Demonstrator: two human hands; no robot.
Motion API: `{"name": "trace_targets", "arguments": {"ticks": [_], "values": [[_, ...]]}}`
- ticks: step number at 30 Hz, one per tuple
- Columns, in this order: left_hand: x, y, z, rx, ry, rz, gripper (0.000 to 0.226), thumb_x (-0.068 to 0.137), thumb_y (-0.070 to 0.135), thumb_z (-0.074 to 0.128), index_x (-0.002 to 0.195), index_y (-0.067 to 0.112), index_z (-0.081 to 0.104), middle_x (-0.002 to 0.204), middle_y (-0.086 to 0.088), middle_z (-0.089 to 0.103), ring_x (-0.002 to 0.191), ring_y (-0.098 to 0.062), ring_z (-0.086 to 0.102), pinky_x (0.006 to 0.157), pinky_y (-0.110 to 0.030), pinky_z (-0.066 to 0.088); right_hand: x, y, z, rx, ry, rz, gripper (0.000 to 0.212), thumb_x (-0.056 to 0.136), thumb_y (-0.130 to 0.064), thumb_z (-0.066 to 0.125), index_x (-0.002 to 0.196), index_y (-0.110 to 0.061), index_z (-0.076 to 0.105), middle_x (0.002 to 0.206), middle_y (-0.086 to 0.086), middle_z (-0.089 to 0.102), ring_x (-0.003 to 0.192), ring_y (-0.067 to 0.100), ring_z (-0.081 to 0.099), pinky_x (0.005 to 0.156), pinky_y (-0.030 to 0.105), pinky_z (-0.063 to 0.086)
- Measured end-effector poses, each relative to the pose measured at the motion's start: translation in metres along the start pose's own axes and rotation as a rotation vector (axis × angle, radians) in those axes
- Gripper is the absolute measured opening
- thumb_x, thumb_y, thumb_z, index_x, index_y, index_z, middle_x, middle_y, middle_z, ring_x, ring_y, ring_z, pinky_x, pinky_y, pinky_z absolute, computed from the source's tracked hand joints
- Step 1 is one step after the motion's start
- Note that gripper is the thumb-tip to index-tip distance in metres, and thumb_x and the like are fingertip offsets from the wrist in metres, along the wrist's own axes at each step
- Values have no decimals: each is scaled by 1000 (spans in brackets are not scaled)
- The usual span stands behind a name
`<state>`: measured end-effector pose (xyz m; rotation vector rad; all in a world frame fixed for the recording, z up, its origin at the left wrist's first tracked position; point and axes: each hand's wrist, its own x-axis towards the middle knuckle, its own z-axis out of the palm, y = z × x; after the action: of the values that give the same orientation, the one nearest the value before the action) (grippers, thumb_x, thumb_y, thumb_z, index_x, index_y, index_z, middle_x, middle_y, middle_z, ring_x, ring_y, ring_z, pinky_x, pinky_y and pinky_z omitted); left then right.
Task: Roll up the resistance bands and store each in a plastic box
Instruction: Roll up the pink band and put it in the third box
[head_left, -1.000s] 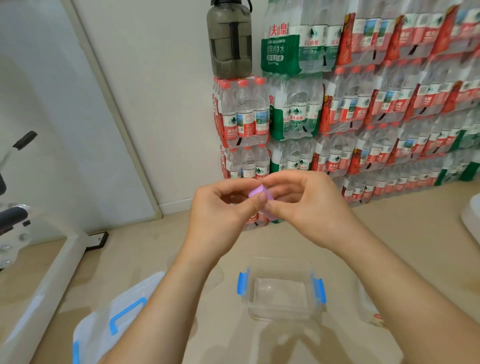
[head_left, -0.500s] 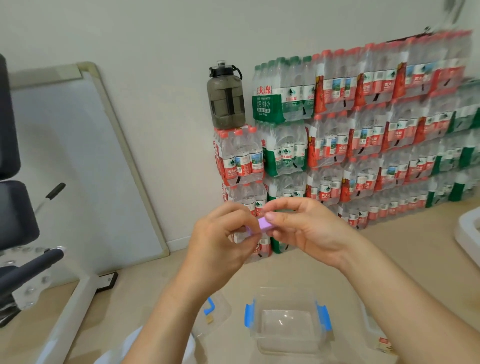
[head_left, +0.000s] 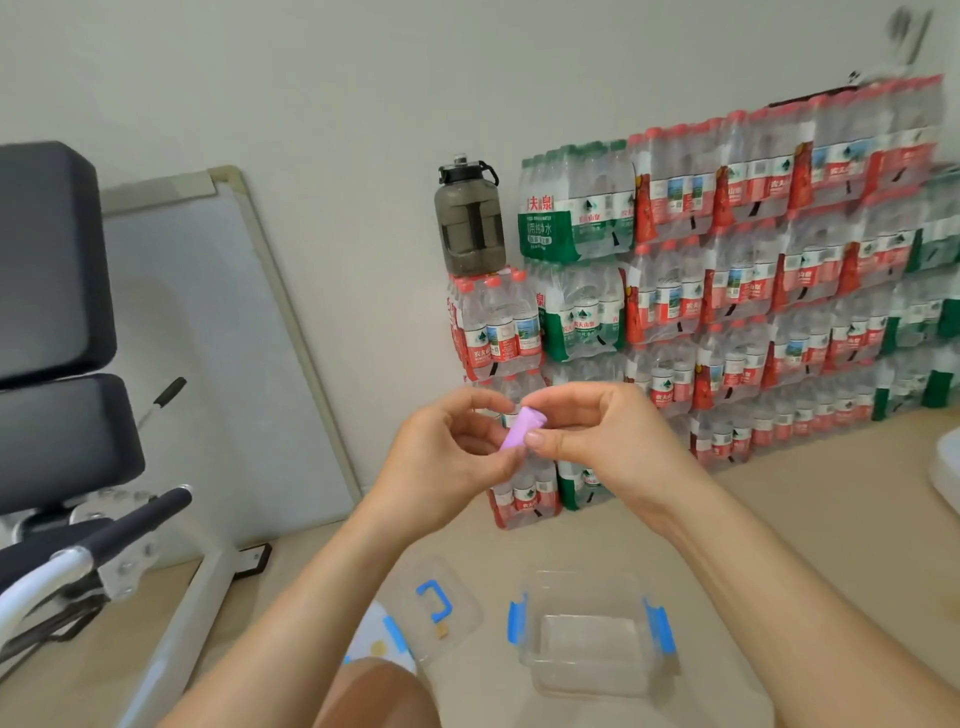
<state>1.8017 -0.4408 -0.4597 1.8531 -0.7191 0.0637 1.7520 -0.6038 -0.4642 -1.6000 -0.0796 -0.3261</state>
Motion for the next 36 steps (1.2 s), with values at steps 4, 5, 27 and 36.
{"name": "trace_targets", "arguments": {"ticks": [4, 5, 27, 36], "values": [[18, -46, 10, 207, -57, 28, 42, 78, 13, 72, 114, 29, 59, 73, 3, 65, 65, -18, 66, 64, -20, 53, 20, 39, 7, -102, 30, 75, 30, 72, 1, 77, 99, -11, 72, 87, 2, 75, 79, 14, 72, 76, 26, 57], [25, -64, 14, 280, -62, 48, 43, 78, 18, 71, 118, 29, 58, 72, 4, 64, 63, -13, 65, 66, -19, 53, 28, 54, 9, -118, 30, 93, 28, 73, 3, 75, 98, -9, 72, 85, 4, 75, 76, 16, 72, 75, 29, 58], [37, -504, 153, 296, -117, -654, 34, 79, 20, 70, 110, 31, 59, 114, 7, 50, 98, -9, 52, 82, -15, 43, 133, 532, 21, -598, 67, 656, 23, 75, -13, 72, 61, -28, 61, 61, -16, 63, 63, 5, 61, 61, 18, 46], [29, -503, 160, -5, -24, -869, 33, 84, 4, 59, 105, 30, 62, 108, 11, 59, 91, -8, 57, 80, -18, 48, 135, 583, 49, -394, 270, 803, 18, 78, -1, 64, 81, -16, 73, 75, -8, 65, 72, 9, 59, 58, 4, 37]]}}
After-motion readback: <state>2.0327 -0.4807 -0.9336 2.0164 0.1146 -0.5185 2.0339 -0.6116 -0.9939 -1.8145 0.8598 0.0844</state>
